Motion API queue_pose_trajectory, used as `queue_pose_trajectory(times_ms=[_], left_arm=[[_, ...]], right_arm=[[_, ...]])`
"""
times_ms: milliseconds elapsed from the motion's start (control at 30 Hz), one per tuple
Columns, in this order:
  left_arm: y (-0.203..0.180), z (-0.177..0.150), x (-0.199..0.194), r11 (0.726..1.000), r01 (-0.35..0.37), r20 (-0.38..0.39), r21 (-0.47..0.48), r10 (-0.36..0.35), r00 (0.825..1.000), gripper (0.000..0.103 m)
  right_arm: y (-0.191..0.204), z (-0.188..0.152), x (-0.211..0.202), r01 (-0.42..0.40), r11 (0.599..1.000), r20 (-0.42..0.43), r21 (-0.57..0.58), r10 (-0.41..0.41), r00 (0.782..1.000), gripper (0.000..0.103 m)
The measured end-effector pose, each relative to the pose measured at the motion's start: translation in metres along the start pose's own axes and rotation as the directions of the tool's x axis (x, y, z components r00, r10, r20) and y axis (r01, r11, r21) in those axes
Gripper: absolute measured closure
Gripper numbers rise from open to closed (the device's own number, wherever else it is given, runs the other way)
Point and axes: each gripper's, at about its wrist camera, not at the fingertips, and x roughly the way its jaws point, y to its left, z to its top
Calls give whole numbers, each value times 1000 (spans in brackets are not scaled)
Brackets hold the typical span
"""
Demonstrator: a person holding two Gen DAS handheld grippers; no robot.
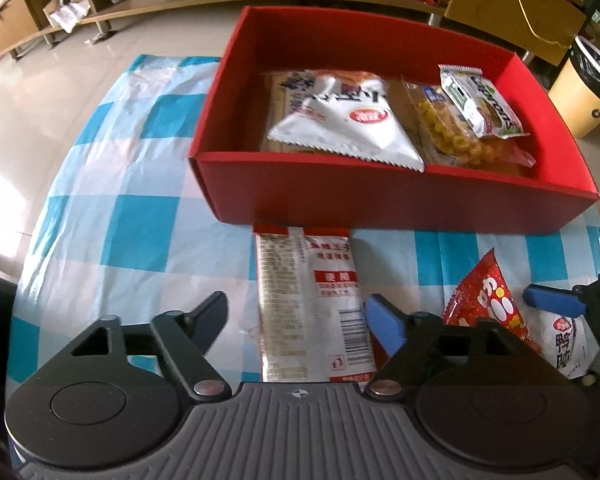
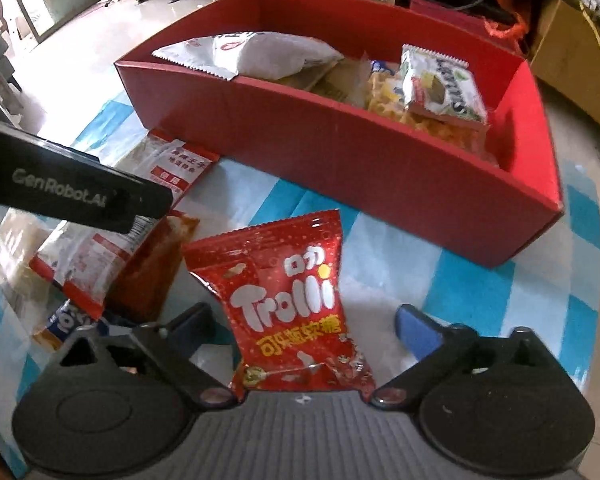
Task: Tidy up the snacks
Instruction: 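Grasp the silver sauce packet with left gripper while right gripper grasps the red Trolli bag, then carry the silver packet and Trolli bag over the red box with both grippers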
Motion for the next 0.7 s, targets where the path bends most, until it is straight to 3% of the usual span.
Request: queue_pose_trajectory(times_ms=[33, 67, 100, 200, 300, 467, 500, 533, 700], left_arm=[[-2, 0, 2, 1000, 2, -6, 2, -2, 1000, 16], [-4, 0, 4, 1000, 4, -14, 5, -4, 1000, 16], [-6, 0, 6, 1000, 6, -22, 7, -6, 1000, 15], [-13, 0, 13, 1000, -8, -36, 17, 9, 999, 11], [-16, 0, 17, 999, -33, -40, 19, 34, 999, 14], [-11, 3, 11, 999, -28, -32, -19, 28, 999, 25], [-10, 3, 8, 999, -31, -25, -22, 30, 999, 37], [-9, 4, 5, 999, -21, -23, -24, 20, 1000, 41], [-10, 1, 2, 1000, -12, -25, -15, 11, 1000, 44]], right_arm=[[-3, 0, -3, 2, 1000, 10, 14, -2, 1000, 30], [-6, 0, -6, -8, 999, 19, 31, 7, 1000, 52], [-11, 0, -11, -8, 999, 29, 47, 7, 1000, 58], [-26, -1, -15, -59, 990, 34, 126, 55, 998, 59], [-30, -4, -20, -26, 991, 47, 130, 20, 999, 60], [-42, -2, -39, -45, 984, 86, 170, 30, 996, 60], [-43, -1, -43, -50, 983, 95, 177, 34, 995, 60], [-44, -1, -47, -55, 981, 104, 184, 36, 994, 60], [-40, 3, -52, -61, 982, 126, 179, 38, 991, 60]])
